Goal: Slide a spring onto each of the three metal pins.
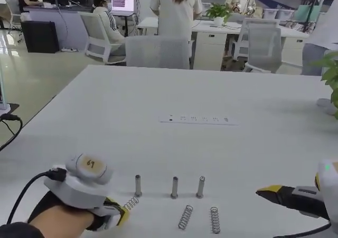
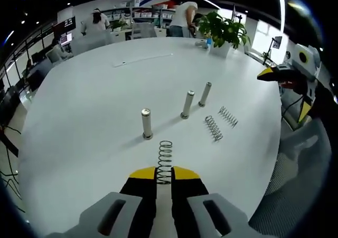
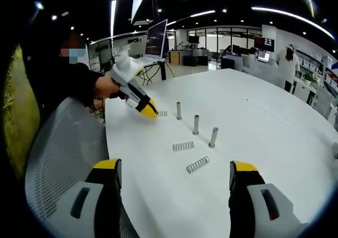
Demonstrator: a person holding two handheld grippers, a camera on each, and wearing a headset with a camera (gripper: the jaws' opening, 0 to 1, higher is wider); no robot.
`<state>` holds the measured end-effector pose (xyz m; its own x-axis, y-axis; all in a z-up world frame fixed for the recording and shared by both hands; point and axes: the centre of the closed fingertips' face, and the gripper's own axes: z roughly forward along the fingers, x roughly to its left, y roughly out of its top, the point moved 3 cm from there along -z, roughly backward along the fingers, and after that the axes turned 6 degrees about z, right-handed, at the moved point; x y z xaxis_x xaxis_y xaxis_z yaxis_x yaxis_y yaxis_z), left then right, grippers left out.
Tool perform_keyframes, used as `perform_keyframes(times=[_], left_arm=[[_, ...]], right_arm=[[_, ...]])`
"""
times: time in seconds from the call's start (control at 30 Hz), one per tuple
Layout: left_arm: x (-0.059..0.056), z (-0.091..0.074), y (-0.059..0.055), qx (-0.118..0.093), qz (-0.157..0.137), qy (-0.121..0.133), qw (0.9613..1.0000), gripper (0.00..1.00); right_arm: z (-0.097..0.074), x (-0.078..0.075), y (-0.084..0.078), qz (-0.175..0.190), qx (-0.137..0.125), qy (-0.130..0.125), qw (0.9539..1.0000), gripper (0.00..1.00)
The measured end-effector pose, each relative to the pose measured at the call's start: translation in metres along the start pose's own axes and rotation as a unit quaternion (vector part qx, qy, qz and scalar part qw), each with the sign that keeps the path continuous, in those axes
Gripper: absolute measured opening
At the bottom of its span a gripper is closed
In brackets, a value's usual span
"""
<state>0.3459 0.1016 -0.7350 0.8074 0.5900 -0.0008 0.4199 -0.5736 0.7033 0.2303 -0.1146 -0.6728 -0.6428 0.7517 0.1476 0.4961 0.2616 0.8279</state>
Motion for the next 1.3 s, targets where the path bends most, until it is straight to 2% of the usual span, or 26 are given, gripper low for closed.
perform_keyframes(times=[0.3, 0.43, 0.63, 0.67, 0.77, 0.87, 1.13, 1.3], left_arm=[[-0.006, -0.024, 0.009, -0.044, -0.009, -0.018, 0.9988, 0.01], [-0.009, -0.033, 0.017, -0.073, -0.015, -0.027, 0.9968, 0.02], [-0.011, -0.046, 0.023, -0.094, -0.018, -0.031, 0.9949, 0.02], [-0.014, -0.048, 0.026, -0.104, -0.017, -0.038, 0.9937, 0.02], [-0.016, -0.054, 0.031, -0.117, -0.009, -0.042, 0.9923, 0.02], [-0.018, -0.058, 0.033, -0.122, -0.007, -0.045, 0.9914, 0.02], [-0.026, -0.065, 0.041, -0.140, 0.021, -0.059, 0.9882, 0.02], [-0.034, -0.064, 0.045, -0.147, 0.036, -0.079, 0.9852, 0.02]], right_arm=[[-0.001, -0.001, 0.001, -0.001, -0.001, -0.001, 1.0000, 0.83], [-0.001, -0.001, 0.002, -0.002, -0.001, -0.002, 1.0000, 0.83], [-0.003, -0.001, 0.003, -0.002, -0.002, -0.004, 1.0000, 0.83], [-0.003, -0.002, 0.004, -0.002, -0.002, -0.004, 1.0000, 0.83], [-0.003, -0.002, 0.005, -0.003, -0.004, -0.004, 1.0000, 0.83], [-0.004, -0.002, 0.006, -0.004, -0.004, -0.004, 1.0000, 0.83], [-0.005, -0.002, 0.011, -0.007, -0.009, -0.002, 0.9999, 0.82], [-0.006, -0.001, 0.016, -0.008, -0.014, 0.002, 0.9999, 0.81]])
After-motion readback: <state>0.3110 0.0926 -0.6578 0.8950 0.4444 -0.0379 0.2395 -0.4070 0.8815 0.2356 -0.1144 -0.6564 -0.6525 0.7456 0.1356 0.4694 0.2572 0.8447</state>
